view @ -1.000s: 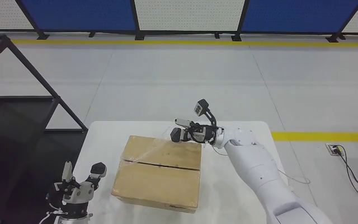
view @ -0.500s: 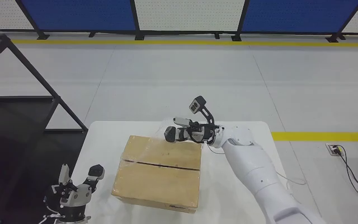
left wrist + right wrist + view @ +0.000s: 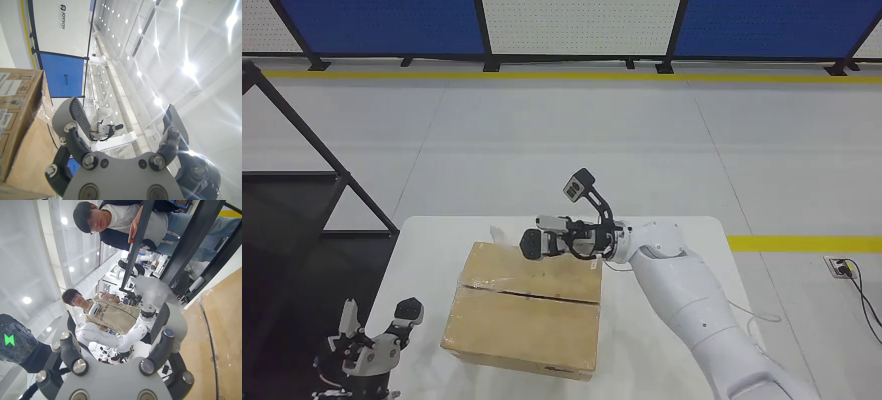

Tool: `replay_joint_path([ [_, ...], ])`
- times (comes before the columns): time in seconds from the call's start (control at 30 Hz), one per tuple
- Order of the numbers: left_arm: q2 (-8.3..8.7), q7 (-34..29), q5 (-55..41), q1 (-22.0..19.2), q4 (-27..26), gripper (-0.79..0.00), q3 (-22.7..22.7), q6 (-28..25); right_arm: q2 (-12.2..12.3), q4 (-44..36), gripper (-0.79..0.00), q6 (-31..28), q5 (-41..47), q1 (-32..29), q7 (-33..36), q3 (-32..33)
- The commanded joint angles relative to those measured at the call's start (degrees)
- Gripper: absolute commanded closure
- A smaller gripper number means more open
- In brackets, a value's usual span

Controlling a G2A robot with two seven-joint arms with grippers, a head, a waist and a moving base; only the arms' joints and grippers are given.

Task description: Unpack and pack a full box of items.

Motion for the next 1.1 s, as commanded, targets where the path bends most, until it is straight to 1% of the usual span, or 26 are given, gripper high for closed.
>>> replay_joint_path([
  [0.0, -0.03, 0.03, 0.0, 0.13, -0.1, -0.785, -0.06, -0.08, 0.13, 0.2, -0.785, -0.12, -0.06, -0.07, -0.12, -0.13],
  [0.4, -0.14, -0.46, 0.58, 0.18, -0.3, -0.785, 0.16, 0.27, 1.02, 3.52, -0.785, -1.36, -0.36, -0.41, -1.37, -0.25],
  [0.47, -0.17, -0.34, 0.79, 0.14, -0.3, -0.785, 0.24, 0.37, 1.05, 6.45, -0.785, -2.59, -1.71, 0.54, -2.73, -0.4],
  [0.5, -0.17, -0.34, 0.88, 0.14, -0.31, -0.785, 0.31, 0.5, 0.84, 7.65, -0.785, -2.25, -1.61, 1.09, -3.49, -0.51],
  [0.6, -0.22, 0.27, 1.23, 0.08, -0.46, -0.785, 0.52, 1.1, 0.55, 10.85, -0.785, -0.07, -5.17, 2.97, -8.79, -1.66],
  [0.7, -0.21, 0.45, 2.78, -0.23, -0.69, -0.785, 0.91, 1.85, 0.55, 10.85, -0.785, -0.07, -5.17, 2.97, -8.79, -1.66],
  [0.8, -0.2, 1.35, 3.9, -1.39, -0.77, -0.785, 1.03, 2.52, 0.55, 10.85, -0.785, -0.07, -5.17, 2.97, -8.79, -1.66],
  [0.9, -0.05, 2.2, 6.82, -3.73, -0.58, -0.785, 1.21, 4.99, 0.55, 10.85, -0.785, -0.07, -5.17, 2.97, -8.79, -1.66],
  [0.97, 0.13, 2.57, 9.59, -6.03, -0.25, -0.785, 1.52, 7.71, 0.73, 9.08, -0.785, 0.1, -4.93, 1.46, -9.61, -1.34],
  [1.07, 0.63, -0.23, 13.03, -9.64, 0.67, -0.785, 2.35, 14.46, 1.72, 6.14, -0.785, -0.77, -4.86, -0.85, -9.28, 0.09],
])
